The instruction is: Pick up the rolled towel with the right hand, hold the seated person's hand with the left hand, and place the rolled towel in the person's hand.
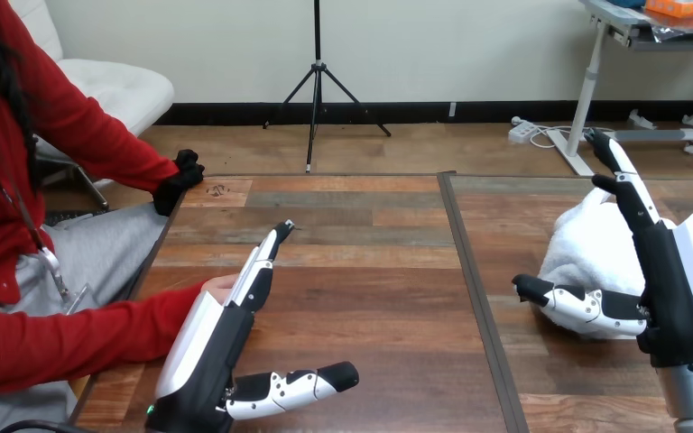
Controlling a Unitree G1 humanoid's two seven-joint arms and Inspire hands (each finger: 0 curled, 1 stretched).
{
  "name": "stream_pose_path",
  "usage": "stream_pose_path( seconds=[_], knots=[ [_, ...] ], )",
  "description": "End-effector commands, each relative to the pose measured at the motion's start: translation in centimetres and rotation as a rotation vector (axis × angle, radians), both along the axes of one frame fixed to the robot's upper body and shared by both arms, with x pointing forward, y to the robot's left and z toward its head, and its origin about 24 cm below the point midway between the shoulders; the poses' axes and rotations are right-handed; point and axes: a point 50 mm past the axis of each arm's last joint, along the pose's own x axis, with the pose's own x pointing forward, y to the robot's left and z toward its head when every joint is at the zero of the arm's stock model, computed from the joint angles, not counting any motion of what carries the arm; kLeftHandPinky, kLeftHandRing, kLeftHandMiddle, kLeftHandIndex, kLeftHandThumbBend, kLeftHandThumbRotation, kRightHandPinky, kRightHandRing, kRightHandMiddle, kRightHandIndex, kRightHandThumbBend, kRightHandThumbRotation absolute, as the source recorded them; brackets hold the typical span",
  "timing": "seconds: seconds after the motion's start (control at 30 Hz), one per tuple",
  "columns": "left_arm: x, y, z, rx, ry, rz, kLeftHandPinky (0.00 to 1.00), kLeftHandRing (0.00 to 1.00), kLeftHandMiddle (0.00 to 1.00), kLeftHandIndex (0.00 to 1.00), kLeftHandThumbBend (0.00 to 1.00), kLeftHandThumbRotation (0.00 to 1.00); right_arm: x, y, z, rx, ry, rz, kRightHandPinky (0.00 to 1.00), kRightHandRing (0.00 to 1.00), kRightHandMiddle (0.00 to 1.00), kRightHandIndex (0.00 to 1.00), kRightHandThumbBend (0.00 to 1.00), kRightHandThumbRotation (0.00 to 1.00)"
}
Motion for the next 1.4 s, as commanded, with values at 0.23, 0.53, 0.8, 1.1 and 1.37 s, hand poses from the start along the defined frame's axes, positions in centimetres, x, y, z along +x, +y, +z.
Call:
stream_pose_path(
  seconds=[0.23, 0.53, 0.8, 1.1, 1.37],
  knots=[
    [1.2, 0.1, 1.6, 0.000, -0.085, -0.008, 0.96, 0.99, 1.00, 1.00, 1.00, 0.61, 2.1, -0.5, 2.9, -0.017, -0.112, -0.017, 0.85, 0.94, 0.96, 0.96, 1.00, 0.51],
    [1.2, 0.1, 1.6, -0.005, -0.083, -0.010, 0.96, 0.99, 1.00, 1.00, 1.00, 0.61, 2.2, -1.0, 3.1, -0.016, -0.107, -0.043, 0.84, 0.93, 0.95, 0.96, 1.00, 0.52],
    [1.2, 0.1, 1.6, -0.002, -0.084, -0.013, 0.96, 0.99, 1.00, 1.00, 1.00, 0.61, 2.2, -1.1, 3.1, 0.013, -0.103, -0.058, 0.84, 0.93, 0.96, 0.96, 1.00, 0.53],
    [1.3, 0.1, 1.6, 0.000, -0.080, -0.016, 0.96, 0.99, 1.00, 1.00, 1.00, 0.61, 2.6, -1.2, 3.1, 0.074, -0.094, -0.086, 0.84, 0.93, 0.97, 0.96, 1.00, 0.56],
    [1.3, 0.0, 1.6, -0.002, -0.075, -0.019, 0.96, 0.99, 1.00, 1.00, 1.00, 0.61, 3.2, -1.3, 3.2, 0.137, -0.068, -0.115, 0.88, 0.95, 0.98, 0.96, 1.00, 0.57]
  ],
)
